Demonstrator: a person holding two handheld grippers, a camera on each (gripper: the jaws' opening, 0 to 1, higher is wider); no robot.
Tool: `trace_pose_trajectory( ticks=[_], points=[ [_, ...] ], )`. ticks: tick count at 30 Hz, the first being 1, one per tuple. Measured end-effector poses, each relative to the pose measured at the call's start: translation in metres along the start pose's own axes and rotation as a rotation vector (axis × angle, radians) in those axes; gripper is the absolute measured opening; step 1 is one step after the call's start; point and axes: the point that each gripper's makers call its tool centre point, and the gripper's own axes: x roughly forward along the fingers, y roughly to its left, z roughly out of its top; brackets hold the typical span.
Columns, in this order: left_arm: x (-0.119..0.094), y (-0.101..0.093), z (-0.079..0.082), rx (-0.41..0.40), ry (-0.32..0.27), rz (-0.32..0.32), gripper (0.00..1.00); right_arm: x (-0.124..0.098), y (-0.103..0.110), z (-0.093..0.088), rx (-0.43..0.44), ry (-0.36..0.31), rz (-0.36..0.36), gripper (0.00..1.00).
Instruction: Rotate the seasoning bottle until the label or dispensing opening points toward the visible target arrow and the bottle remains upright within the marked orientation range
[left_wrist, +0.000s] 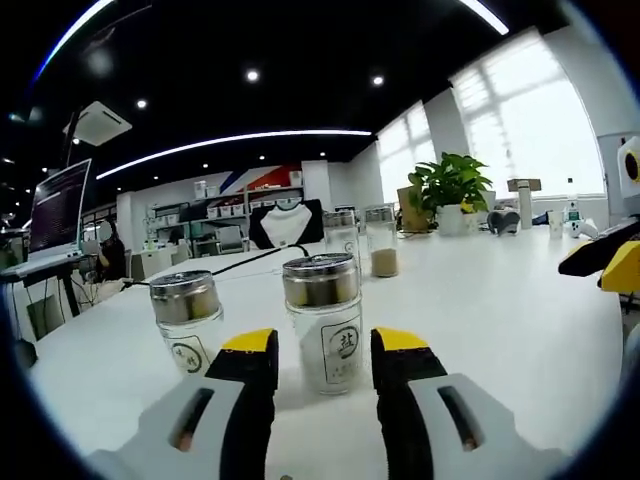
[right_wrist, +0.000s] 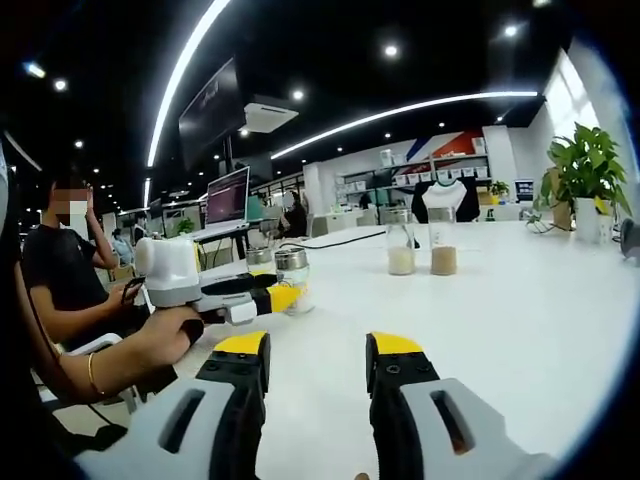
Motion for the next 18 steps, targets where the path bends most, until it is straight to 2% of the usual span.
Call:
trace_pose_trajectory(
  ticks=[1, 4, 5, 10, 18],
  points=[
    [-0.001, 0.000, 0.000, -0.001, 0.000, -0.002, 0.40, 0.000, 0.000, 0.000, -0.002, 0.000, 0.000, 0.37],
    [-0.005, -0.015, -0.002, -0.009, 0.015, -0.087, 0.45, -0.001, 0.002, 0.004, 0.007, -0.019, 0.007, 0.37],
    [-0.006, -0.013, -0.001, -0.009, 0.012, -0.072, 0.46, -0.001, 0.002, 0.004, 0.005, -0.020, 0.007, 0.38],
    [-0.015, -0.020, 0.005, 0.014, 0.012, -0.094, 0.50, -0.001, 0.002, 0.007, -0.003, -0.032, 0.008, 0.38],
    [-0.030, -0.024, 0.016, -0.003, 0.004, -0.126, 0.58, 0.002, -0.001, 0.000, -0.014, 0.007, 0.005, 0.43]
  ],
)
